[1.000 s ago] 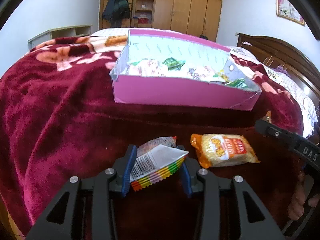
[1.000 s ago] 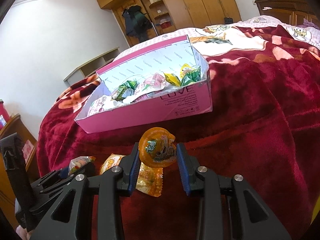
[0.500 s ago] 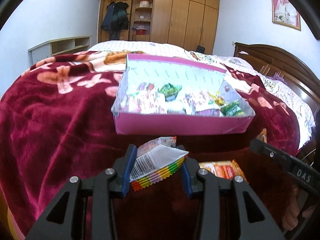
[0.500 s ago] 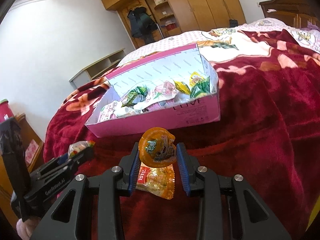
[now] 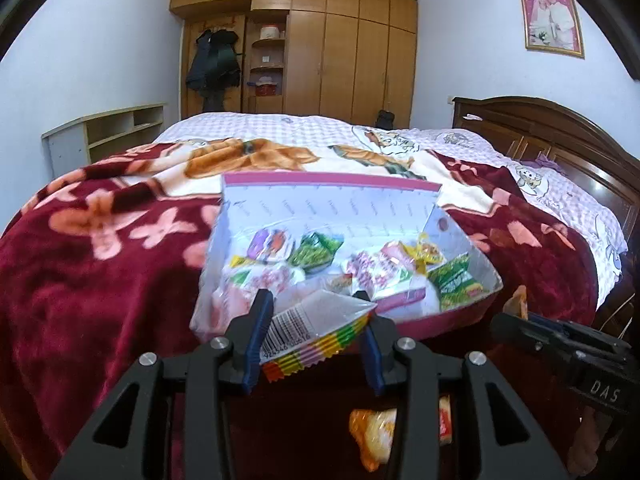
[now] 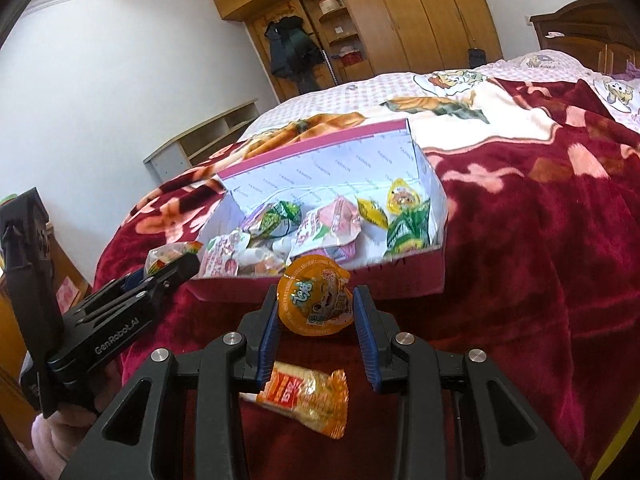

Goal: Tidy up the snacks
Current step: 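Lift the candy packet and jelly cup and carry them over the pink box, then open both tools to release the candy packet and jelly cup into the box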

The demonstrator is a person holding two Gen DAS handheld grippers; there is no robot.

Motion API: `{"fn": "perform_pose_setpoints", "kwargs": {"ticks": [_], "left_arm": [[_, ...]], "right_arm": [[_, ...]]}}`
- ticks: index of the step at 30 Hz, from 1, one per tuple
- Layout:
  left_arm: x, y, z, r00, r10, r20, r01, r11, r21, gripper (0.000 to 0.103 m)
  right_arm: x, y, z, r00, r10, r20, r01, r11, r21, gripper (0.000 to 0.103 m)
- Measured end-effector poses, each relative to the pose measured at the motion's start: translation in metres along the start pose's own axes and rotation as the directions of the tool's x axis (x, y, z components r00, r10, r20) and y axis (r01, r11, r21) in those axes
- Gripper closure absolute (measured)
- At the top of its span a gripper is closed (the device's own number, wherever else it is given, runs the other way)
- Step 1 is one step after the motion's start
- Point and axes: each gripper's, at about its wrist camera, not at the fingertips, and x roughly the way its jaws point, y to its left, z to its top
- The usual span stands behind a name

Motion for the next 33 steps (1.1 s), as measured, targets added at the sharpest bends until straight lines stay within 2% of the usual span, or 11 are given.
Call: {"fn": "perform_pose_setpoints", "kwargs": {"ticks": [7, 13, 29, 33], "left_arm": [[0.024, -0.015, 0.017, 1.000, -0.021, 0.002, 0.020, 0.999, 0.032, 0.061], [0.051, -0.022, 0.023, 0.999, -0.030, -0.027, 0.031, 0.999, 0.043, 0.061], [0.104, -0.014, 0.015, 0.993, 0.014, -0.118, -0.013, 1.000, 0.012, 0.058], [0.104, -0.015, 0.014, 0.994, 0.036, -0.105, -0.033, 0.999, 0.028, 0.058]], "right_arm": [[0.005, -0.001, 0.017, 1.000, -0.006, 0.010, 0.006, 1.000, -0.021, 0.067], [0.009, -0.004, 0.026, 1.000, -0.018, 0.018, 0.018, 0.999, -0.031, 0.067], [0.025, -0.014, 0.052, 0.999, -0.045, 0.024, 0.046, 0.998, -0.049, 0.067], [0.033, -0.018, 0.060, 0.998, -0.056, 0.022, 0.057, 0.997, -0.047, 0.067]]}}
